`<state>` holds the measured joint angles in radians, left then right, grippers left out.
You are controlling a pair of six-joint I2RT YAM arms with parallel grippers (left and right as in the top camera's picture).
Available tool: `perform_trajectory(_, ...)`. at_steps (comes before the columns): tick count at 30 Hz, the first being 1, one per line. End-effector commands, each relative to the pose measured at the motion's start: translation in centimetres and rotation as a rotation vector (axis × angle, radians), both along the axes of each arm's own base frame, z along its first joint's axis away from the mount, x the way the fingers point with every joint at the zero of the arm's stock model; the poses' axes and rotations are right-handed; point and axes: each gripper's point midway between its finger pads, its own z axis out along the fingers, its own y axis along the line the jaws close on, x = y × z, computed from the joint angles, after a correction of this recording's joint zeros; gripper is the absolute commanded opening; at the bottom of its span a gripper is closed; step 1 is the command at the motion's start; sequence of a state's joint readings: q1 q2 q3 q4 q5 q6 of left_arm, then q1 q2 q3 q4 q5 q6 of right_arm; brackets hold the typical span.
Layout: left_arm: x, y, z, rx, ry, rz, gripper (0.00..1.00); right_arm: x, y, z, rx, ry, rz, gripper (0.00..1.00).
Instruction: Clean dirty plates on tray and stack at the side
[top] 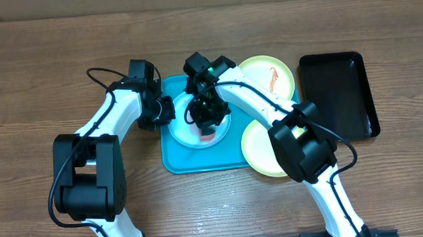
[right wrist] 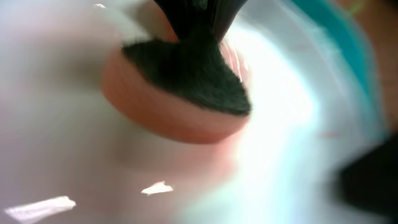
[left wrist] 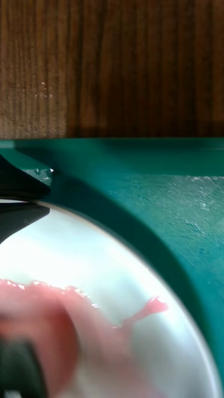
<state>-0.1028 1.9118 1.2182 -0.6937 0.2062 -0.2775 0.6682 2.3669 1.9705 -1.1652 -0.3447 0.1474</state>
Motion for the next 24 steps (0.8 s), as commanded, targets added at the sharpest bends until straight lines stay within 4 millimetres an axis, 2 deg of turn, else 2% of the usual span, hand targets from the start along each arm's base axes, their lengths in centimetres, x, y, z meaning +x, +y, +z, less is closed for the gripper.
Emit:
perform_trajectory(1, 0.8, -0.1, 0.4, -0.004, -0.023, -0.011, 0.04, -2.0, 3.2, 1.0, 0.179, 0.107, 0.047, 0.04)
perform_trajectory(3, 0.8, -0.1, 0.4, -0.005, -0.023, -0.011, 0.04, -1.8, 3.7, 1.3, 0.214, 0.105, 0.048, 0.04)
perform_trajectory(6, 0.8, -0.1, 0.4, -0.005, -0.023, -0.011, 0.04, -0.5, 3.3, 1.8, 0.229, 0.086, 0.028, 0.04)
perform_trajectory(8, 0.8, -0.1, 0.4, -0.005, -0.023, -0.011, 0.04, 0.9, 2.8, 2.5, 0.244, 0.065, 0.004, 0.04)
perform_trajectory(10, 0.8, -0.1, 0.4, -0.005, -0.024, -0.011, 0.04, 3.3, 1.7, 3.9, 0.265, 0.029, -0.036, 0.04)
perform_trajectory(13, 0.7, -0.2, 0.4, -0.005, -0.022, -0.013, 0.04, 7.0, -0.4, 6.8, 0.297, -0.035, -0.101, 0.04)
perform_trajectory(14, 0.7, -0.3, 0.4, -0.005, -0.023, -0.015, 0.04, 8.7, -1.7, 8.4, 0.308, -0.067, -0.133, 0.04)
perform_trajectory(17, 0.6, -0.7, 0.3, -0.015, -0.019, -0.025, 0.04, 11.5, -5.2, 11.1, 0.268, -0.142, -0.206, 0.04)
perform_trajectory(20, -0.1, -1.7, -0.2, -0.023, -0.007, -0.047, 0.05, 12.7, -8.4, 12.2, 0.206, -0.167, -0.265, 0.04)
perform_trajectory(22, -0.6, -2.5, -0.9, -0.020, 0.013, -0.070, 0.09, 12.9, -10.2, 12.2, 0.174, -0.157, -0.299, 0.04)
perform_trajectory(24, -0.9, -3.4, -1.8, -0.018, 0.026, -0.095, 0.13, 13.0, -11.3, 12.0, 0.158, -0.146, -0.318, 0.04)
